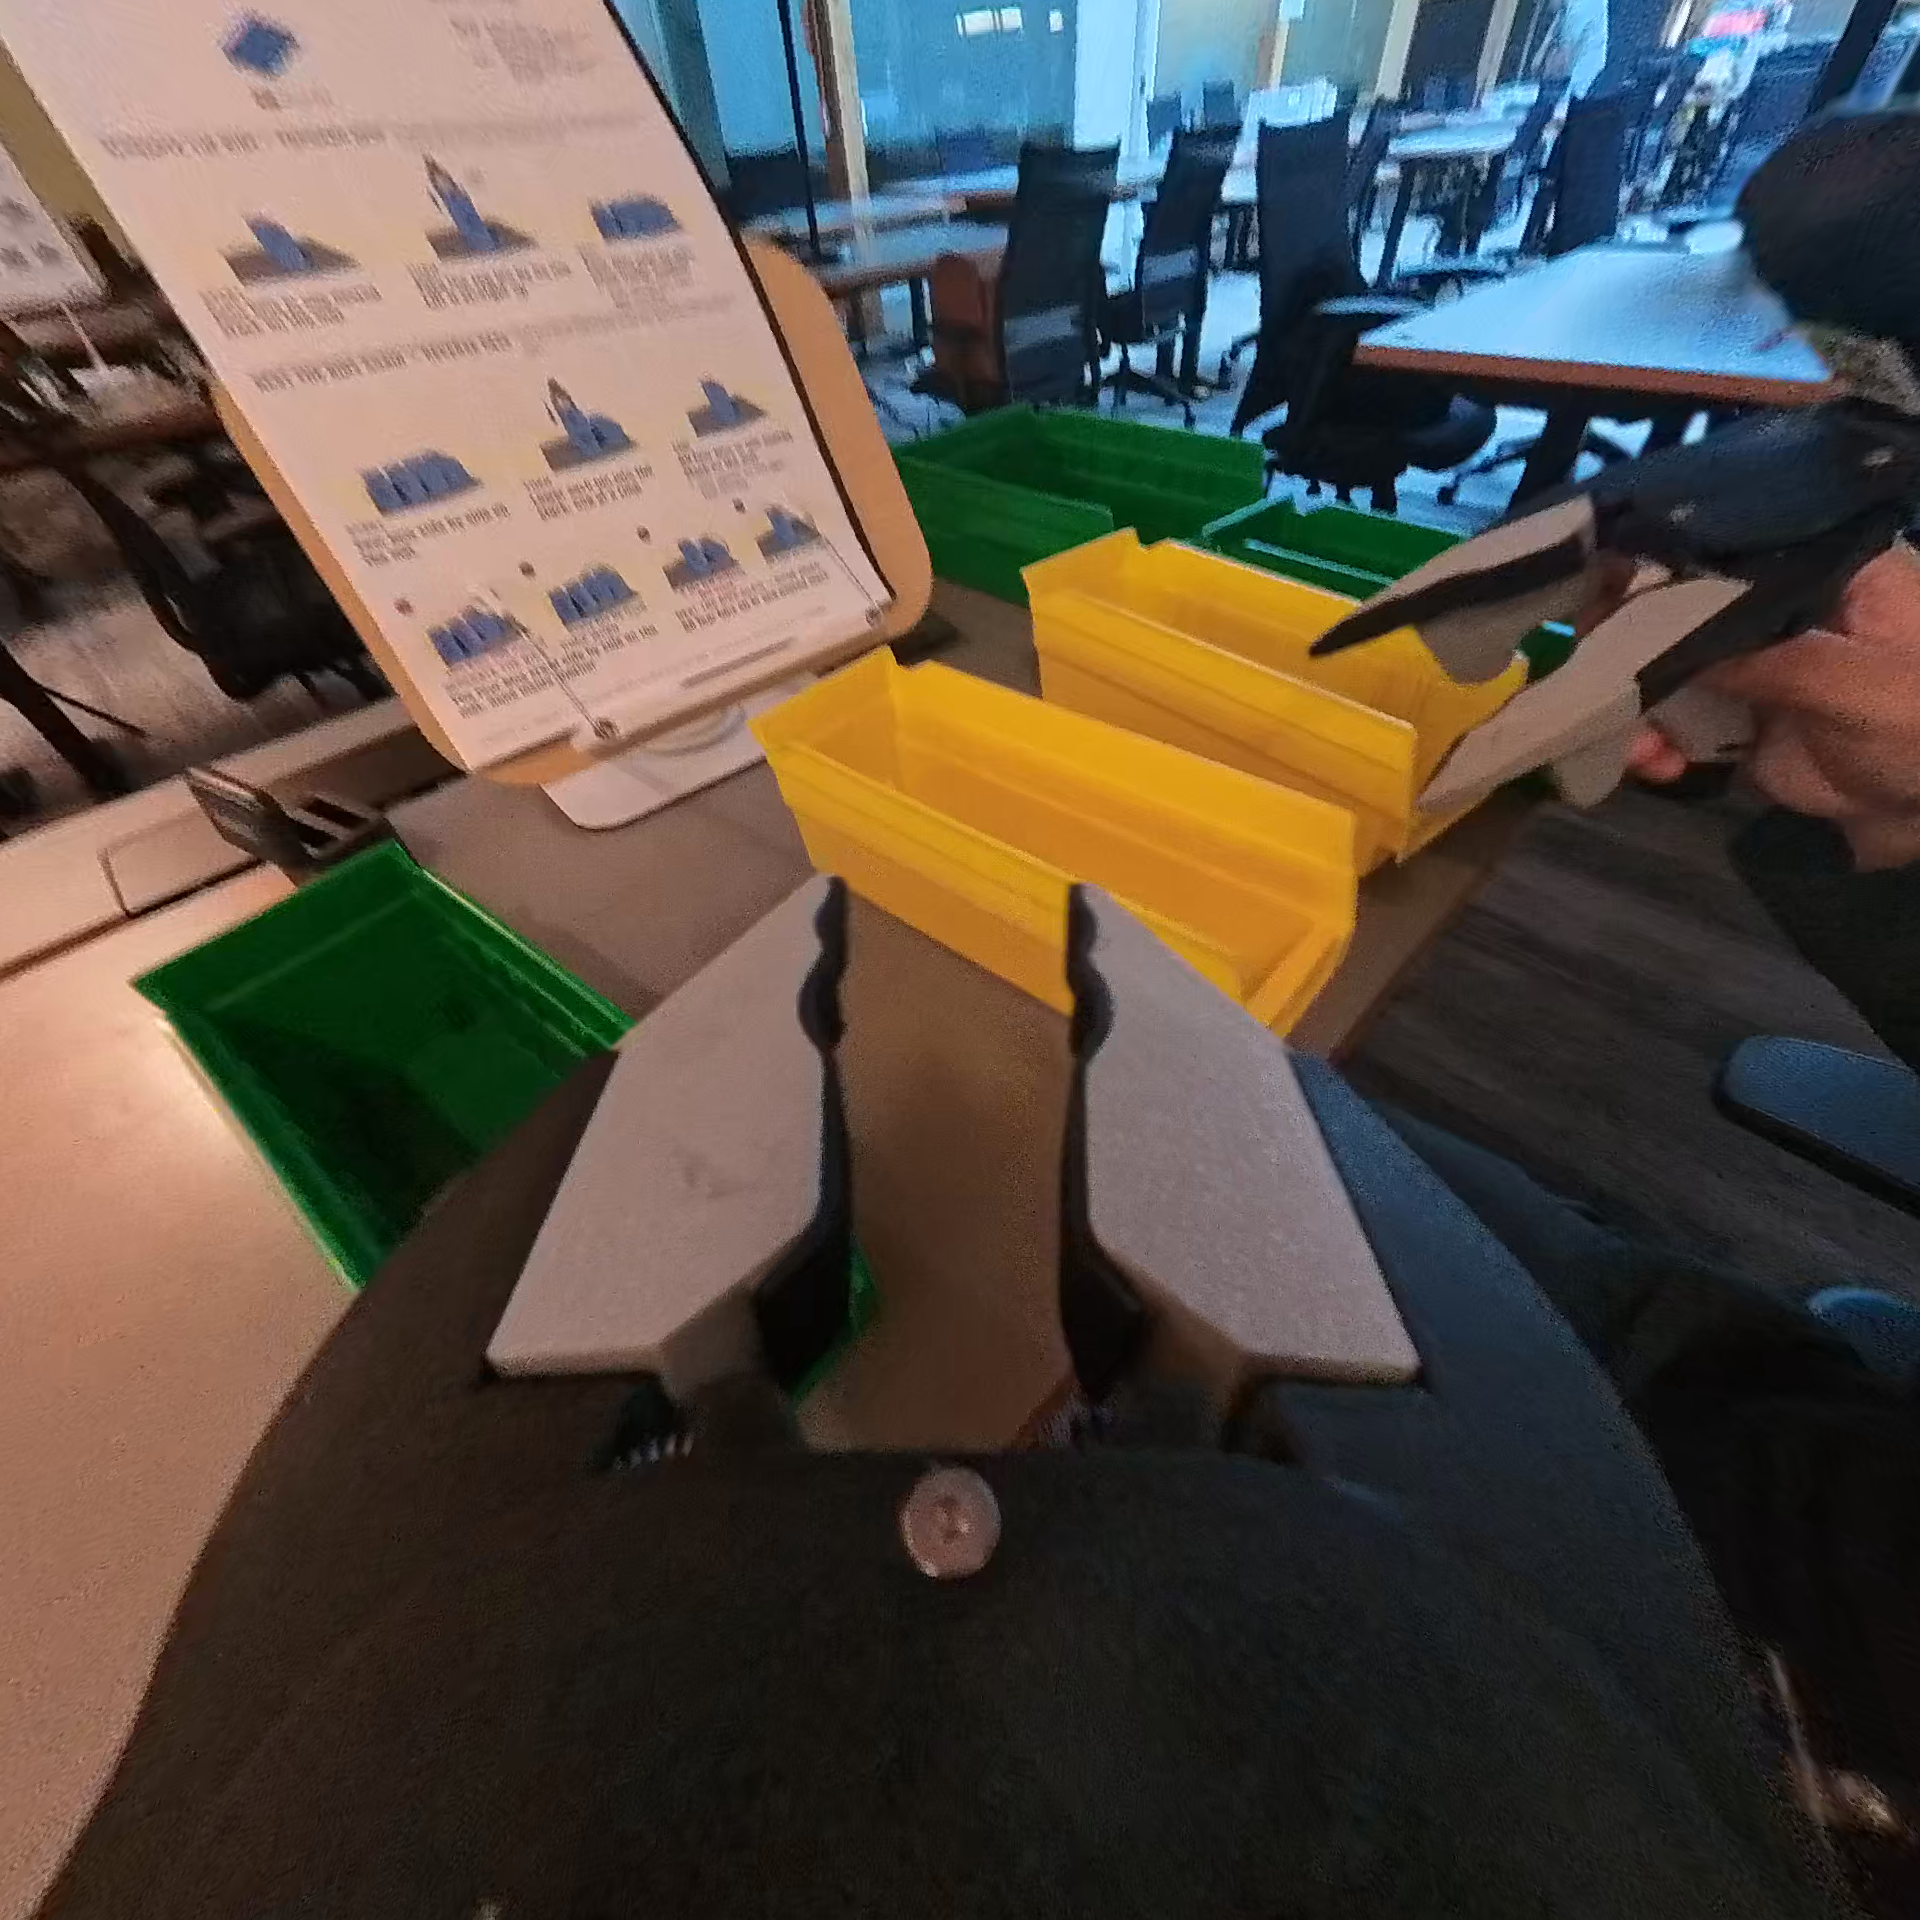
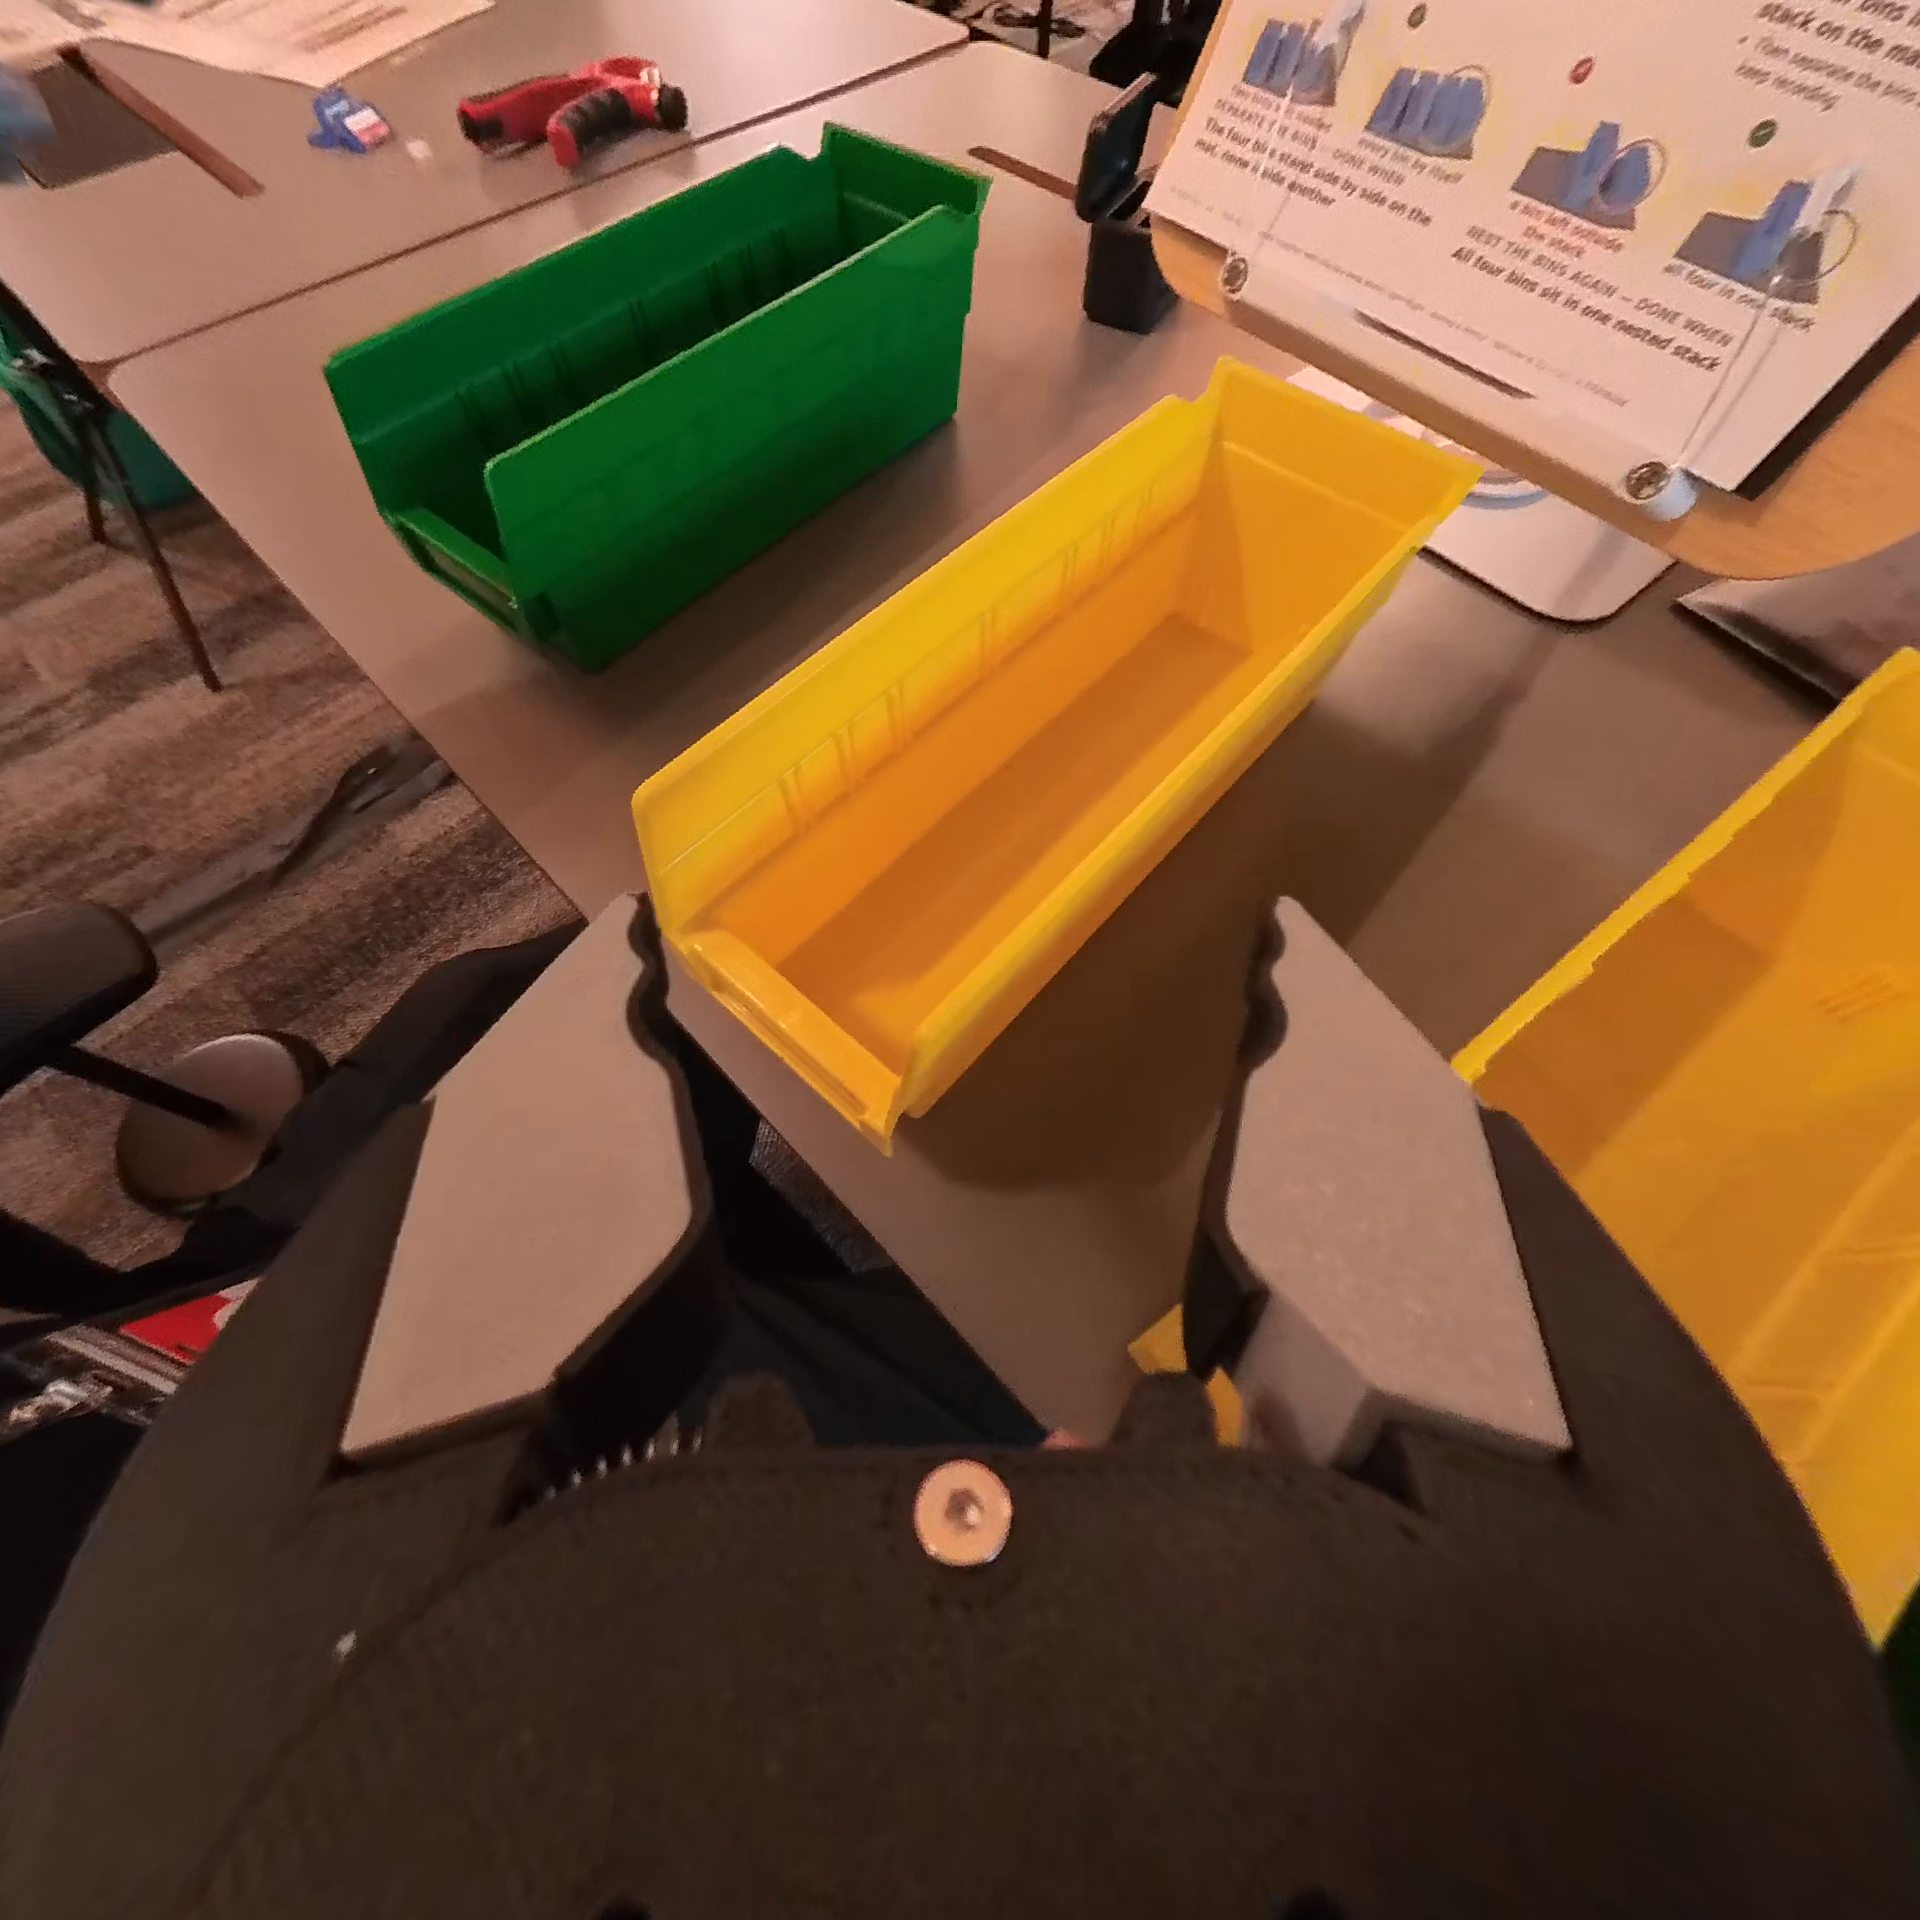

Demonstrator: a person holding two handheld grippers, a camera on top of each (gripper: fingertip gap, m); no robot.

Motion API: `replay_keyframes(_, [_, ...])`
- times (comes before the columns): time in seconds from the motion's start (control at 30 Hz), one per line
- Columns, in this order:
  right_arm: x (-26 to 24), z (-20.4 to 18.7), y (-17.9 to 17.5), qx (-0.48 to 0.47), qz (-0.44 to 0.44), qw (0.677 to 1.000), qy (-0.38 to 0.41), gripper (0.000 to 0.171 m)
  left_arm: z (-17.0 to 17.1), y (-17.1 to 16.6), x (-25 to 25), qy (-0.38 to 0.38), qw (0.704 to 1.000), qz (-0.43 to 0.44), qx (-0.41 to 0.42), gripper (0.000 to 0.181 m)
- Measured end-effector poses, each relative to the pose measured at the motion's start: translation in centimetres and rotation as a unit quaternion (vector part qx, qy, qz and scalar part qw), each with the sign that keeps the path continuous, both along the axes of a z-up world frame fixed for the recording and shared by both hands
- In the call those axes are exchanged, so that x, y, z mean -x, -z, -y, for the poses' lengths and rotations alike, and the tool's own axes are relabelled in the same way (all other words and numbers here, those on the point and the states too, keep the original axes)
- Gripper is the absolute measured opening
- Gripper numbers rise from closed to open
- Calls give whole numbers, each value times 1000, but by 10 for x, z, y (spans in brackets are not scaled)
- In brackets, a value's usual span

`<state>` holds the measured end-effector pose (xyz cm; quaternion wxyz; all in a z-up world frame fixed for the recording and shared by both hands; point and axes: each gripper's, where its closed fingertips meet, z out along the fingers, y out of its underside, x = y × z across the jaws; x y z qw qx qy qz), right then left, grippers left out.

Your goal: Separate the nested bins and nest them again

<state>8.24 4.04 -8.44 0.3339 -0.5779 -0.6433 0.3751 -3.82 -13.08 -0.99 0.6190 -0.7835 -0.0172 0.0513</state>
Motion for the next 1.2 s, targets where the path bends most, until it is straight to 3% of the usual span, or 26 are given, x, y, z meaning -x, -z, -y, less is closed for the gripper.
replay_keyframes(0.03, [0,-1,-2,0,-3,1000,2,109,-2,6,-1,3,1000,5,16,49])
replay_keyframes(0.17, [-1,-1,-7,-5,-16,1000,0,107,-6,21,5,-15,998,-15,51,55])
replay_keyframes(0.43, [2,-19,-3,-17,-12,999,46,89,-8,22,8,-23,998,-21,52,54])
replay_keyframes(1.2, [-2,-30,-3,-6,-12,998,65,94,0,7,-1,-19,998,-49,36,49])
